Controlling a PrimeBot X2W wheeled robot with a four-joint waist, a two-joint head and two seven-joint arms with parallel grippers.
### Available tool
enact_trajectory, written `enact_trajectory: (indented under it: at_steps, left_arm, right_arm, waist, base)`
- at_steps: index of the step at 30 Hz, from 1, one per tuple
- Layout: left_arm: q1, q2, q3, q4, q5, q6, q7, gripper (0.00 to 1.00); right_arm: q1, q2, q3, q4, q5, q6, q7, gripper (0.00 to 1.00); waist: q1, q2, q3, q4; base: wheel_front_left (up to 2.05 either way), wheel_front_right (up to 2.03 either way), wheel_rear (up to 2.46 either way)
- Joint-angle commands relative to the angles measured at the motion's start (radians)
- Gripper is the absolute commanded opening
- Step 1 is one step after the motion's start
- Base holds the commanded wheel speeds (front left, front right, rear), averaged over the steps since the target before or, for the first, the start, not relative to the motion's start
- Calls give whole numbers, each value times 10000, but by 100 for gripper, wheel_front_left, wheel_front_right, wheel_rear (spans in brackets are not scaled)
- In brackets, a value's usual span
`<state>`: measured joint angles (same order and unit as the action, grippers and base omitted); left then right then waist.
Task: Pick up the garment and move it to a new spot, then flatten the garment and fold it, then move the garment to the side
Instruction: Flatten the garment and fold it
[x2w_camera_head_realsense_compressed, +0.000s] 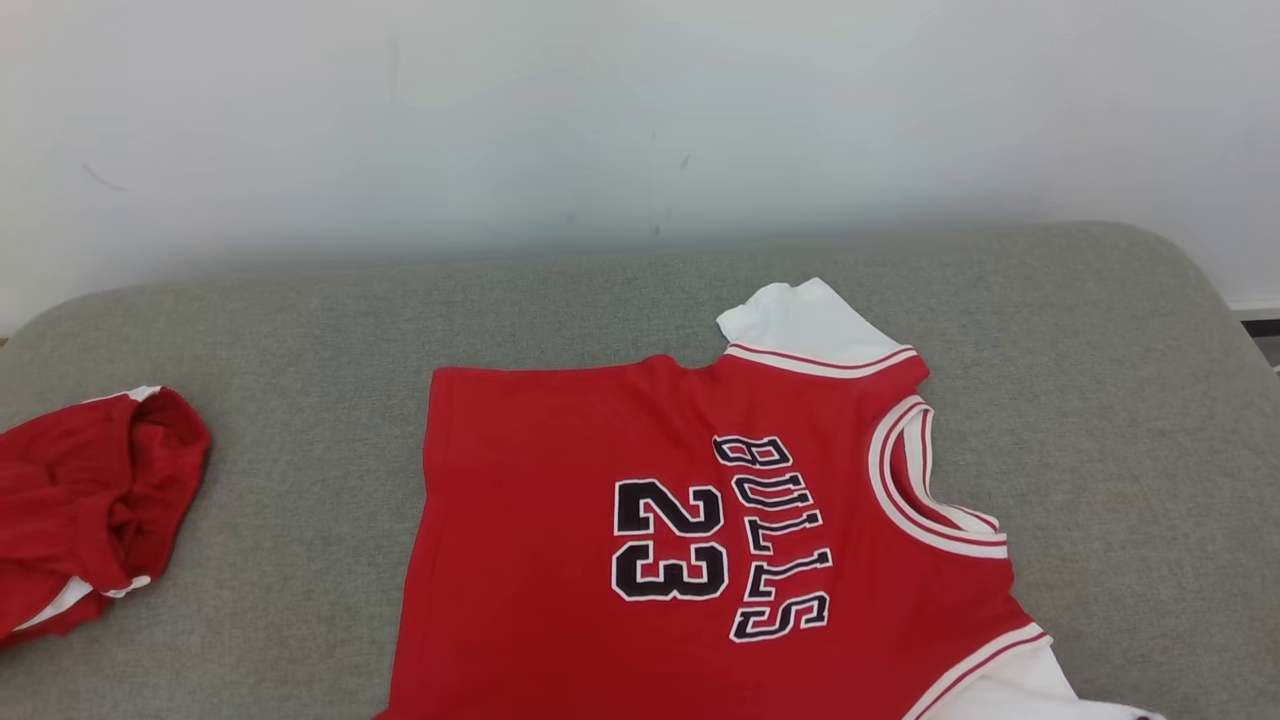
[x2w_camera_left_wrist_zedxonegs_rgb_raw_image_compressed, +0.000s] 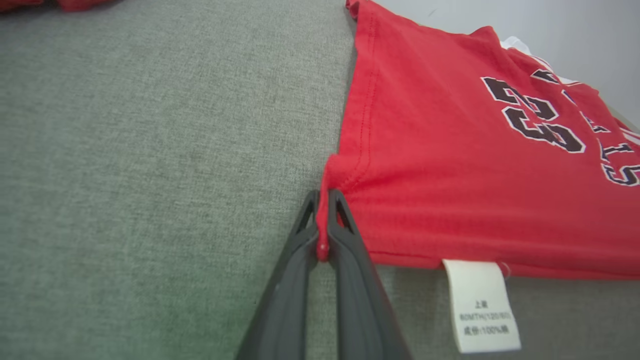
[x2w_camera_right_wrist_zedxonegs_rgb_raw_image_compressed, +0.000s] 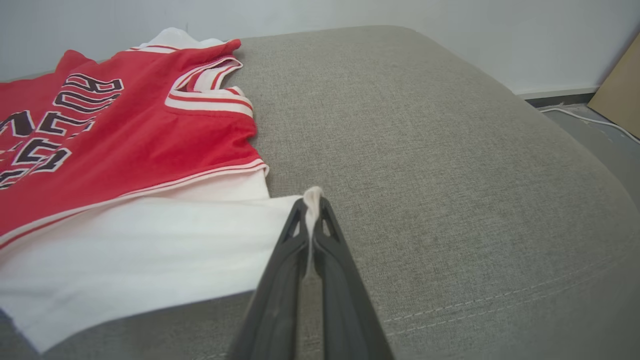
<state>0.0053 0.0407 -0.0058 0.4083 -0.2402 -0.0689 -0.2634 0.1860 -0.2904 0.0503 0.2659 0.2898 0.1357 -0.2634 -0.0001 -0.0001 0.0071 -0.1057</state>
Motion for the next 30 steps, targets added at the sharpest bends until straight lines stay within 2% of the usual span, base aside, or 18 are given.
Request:
enact_trajectory:
  at_steps: [1,7,15,19,26,30]
  left_arm:
    - [313,177,59,-6,-97,104,-19,0]
    - [618,168,-144,-53,-236,228,-19,0]
    - [-236,144,-150,-1113,-192,169,-19,0]
    - [-854,143,-274,-1241,-122,187,-19,0]
    - [-2174,120,-732,-511,271,31,-19,0]
    - [-2761,115,-926,-145,263,130,-19,0]
  right_arm:
    - [252,-140,-27,-64,6,-84,-10,0]
    - [424,-39,-81,-405,-42,-81,-10,0]
    - [-643,191,-153,-818,-20,-67,-10,0]
    - [-1478,230,7,-528,-84,-58,-7,0]
    - [-3321,359,207,510,-389,-58,-5,0]
    - [-3992,390,240,1125,-528,-58,-5,0]
  waist:
    - [1,1,-35,44]
    - [1,1,-1,139]
    - [1,1,308,352]
    - [1,1,601,495]
    - [1,1,1298,585]
    - [1,1,1567,669]
  base:
    - [0,0,0]
    - [0,0,0]
    - [0,0,0]
    - [0,0,0]
    - [0,0,0]
    - [0,0,0]
